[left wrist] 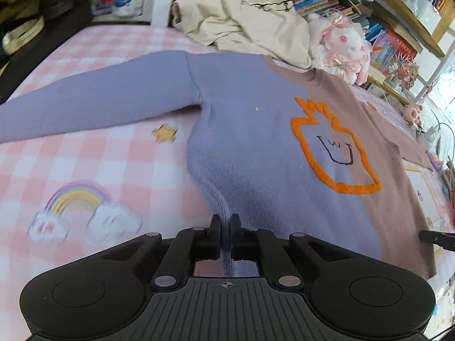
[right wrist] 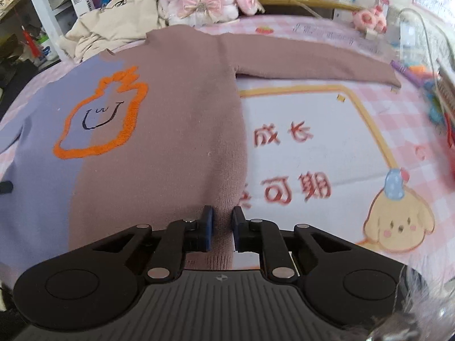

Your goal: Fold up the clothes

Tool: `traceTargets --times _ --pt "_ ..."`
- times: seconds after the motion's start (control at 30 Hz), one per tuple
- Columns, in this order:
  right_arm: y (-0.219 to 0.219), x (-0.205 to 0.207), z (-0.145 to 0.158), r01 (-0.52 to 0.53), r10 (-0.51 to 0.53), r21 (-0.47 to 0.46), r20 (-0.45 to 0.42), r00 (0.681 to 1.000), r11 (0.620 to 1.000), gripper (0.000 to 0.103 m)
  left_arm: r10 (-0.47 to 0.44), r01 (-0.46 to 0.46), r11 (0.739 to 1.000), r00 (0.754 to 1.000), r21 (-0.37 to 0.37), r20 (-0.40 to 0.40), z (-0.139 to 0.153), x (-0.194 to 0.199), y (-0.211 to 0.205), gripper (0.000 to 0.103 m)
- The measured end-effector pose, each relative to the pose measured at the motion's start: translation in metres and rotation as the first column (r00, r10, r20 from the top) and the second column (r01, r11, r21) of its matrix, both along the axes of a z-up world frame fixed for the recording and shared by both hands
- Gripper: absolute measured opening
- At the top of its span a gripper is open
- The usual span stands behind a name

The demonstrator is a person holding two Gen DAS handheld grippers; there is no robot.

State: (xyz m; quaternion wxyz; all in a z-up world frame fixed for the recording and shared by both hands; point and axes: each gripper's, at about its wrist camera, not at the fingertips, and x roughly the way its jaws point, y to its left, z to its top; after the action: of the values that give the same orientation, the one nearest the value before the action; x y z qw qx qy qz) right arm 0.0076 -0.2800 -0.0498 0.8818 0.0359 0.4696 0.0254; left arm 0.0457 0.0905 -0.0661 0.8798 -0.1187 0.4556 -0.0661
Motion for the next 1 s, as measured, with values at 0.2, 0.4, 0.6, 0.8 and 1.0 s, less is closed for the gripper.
traceTargets --times 0.2,0.4,0.6,0.8,1.0 --pt "-0.005 0.015 0.0 0.01 -0.01 -0.046 0.003 1.0 0.999 0.013 -0.021 0.02 0.999 1.0 0.03 0.013 0.003 0.021 -0.015 0.004" --pt "-0.014 0.004 0.001 0.016 -0.015 0.016 -0.008 1.0 1.0 0.03 0.001 -0.002 1.0 0.999 0.03 0.049 0.016 -0.008 0.001 0.021" --pt "-0.019 -0.015 -0.001 0.026 -0.025 0.027 -0.014 1.0 0.999 0.034 0.036 -0.035 0.999 0.999 -0.04 0.03 0.013 -0.033 0.003 0.053" --pt "-0.007 -0.02 -0.002 0.0 -0.001 0.036 0.002 1.0 0.999 0.011 0.058 -0.057 0.994 0.998 -0.097 -0.001 0.0 -0.035 -0.001 0.004" --pt "0.007 -0.026 -0.001 -0.039 0.039 0.019 0.002 0.999 0.999 0.011 0.07 -0.07 0.994 0.998 -0.085 -0.002 0.004 -0.052 0.009 0.004"
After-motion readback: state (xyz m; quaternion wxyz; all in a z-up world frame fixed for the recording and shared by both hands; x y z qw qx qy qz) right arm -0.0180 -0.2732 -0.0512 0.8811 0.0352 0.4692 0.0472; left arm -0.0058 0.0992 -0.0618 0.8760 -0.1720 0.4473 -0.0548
